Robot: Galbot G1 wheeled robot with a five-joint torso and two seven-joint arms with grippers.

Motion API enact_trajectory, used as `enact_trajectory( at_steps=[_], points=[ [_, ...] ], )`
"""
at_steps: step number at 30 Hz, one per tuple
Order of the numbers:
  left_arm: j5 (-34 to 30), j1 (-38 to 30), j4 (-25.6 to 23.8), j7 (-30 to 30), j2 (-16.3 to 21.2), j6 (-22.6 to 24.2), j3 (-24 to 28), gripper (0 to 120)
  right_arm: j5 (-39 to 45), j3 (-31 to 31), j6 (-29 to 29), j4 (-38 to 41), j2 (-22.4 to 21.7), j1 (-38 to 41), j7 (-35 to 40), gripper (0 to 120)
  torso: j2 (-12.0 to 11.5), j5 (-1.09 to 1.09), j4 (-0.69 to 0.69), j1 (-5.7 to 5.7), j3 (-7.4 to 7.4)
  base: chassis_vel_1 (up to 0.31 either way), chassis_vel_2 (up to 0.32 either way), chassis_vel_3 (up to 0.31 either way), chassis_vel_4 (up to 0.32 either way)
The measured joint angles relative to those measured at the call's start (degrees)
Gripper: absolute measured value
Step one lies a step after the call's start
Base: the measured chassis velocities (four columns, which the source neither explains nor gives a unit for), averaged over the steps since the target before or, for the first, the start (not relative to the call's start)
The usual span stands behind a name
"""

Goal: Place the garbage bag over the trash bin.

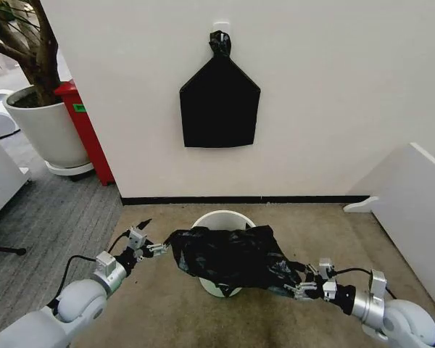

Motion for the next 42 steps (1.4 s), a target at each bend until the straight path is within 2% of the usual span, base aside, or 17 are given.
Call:
enact_trajectory(
  at_steps=[4, 12, 15, 19, 24, 29, 34, 37, 41, 42],
  points=[
    [0.06, -1.44, 3.78, 0.37, -0.56, -0.85, 0.01, 100, -0.07, 1.02, 0.72, -2.25, 0.6, -0.57, 0.16, 100, 0.0, -0.01, 0.0, 0.0, 0.0, 0.0, 0.0, 0.0, 0.0],
    [0.6, -0.46, 2.05, 0.57, -0.59, -0.97, 0.04, 100, -0.27, 1.16, 3.35, -9.56, 1.93, 2.81, 4.32, 100, 0.0, 0.01, 0.0, 0.0, 0.0, 0.0, 0.0, 0.0, 0.0],
    [1.09, 0.13, 1.12, 0.36, -0.68, -0.98, 0.16, 100, -0.15, 1.37, 4.12, -10.13, 2.2, 3.03, 5.18, 100, 0.0, 0.02, 0.0, 0.0, 0.0, 0.0, 0.0, 0.0, 0.0],
    [2.48, 2.39, -1.24, 0.14, -0.62, -1.73, 0.08, 100, 0.48, 2.51, 4.85, -8.18, 2.47, 0.94, 7.22, 100, 0.0, 0.0, -0.01, 0.0, 0.0, 0.0, 0.0, 0.0, 0.0],
    [4.99, 4.52, -1.69, 0.24, -0.51, -3.3, 0.0, 100, 1.2, 4.2, 5.69, -5.95, 3.67, -1.46, 7.58, 100, 0.0, 0.02, 0.02, 0.0, 0.0, 0.0, 0.0, 0.0, 0.0],
    [7.2, 6.65, -1.25, 1.31, 0.88, -6.85, -0.74, 100, 2.84, 6.23, 5.24, -0.97, 4.56, -5.62, 7.82, 100, 0.0, -0.03, -0.03, 0.0, 0.0, 0.0, 0.0, 0.0, 0.0],
    [6.33, 10.88, -4.69, 2.53, 3.12, -7.95, -2.33, 100, 3.17, 7.83, 5.3, 2.23, 5.84, -8.19, 9.23, 100, 0.0, 0.01, 0.02, 0.0, 0.0, 0.0, 0.0, 0.0, 0.0],
    [4.13, 14.55, -9.99, 1.74, 2.92, -7.24, -6.54, 100, 2.82, 10.0, 6.27, 7.73, 7.47, -11.3, 14.32, 100, 0.0, 0.01, 0.0, 0.0, -0.01, 0.0, 0.0, 0.0, 0.0],
    [-0.19, 20.56, -20.68, -2.61, 0.9, -1.7, -13.98, 100, 1.24, 16.29, 5.36, 16.65, 8.77, -14.76, 23.64, 100, 0.0, 0.0, -0.03, 0.0, -0.01, 0.0, 0.0, 0.0, 0.0],
    [-0.19, 20.56, -20.68, -2.61, 0.9, -1.7, -13.98, 100, 1.24, 16.29, 5.36, 16.65, 8.77, -14.76, 23.64, 100, 0.0, 0.0, -0.03, 0.0, -0.01, 0.0, 0.0, 0.0, 0.0]
  ],
)
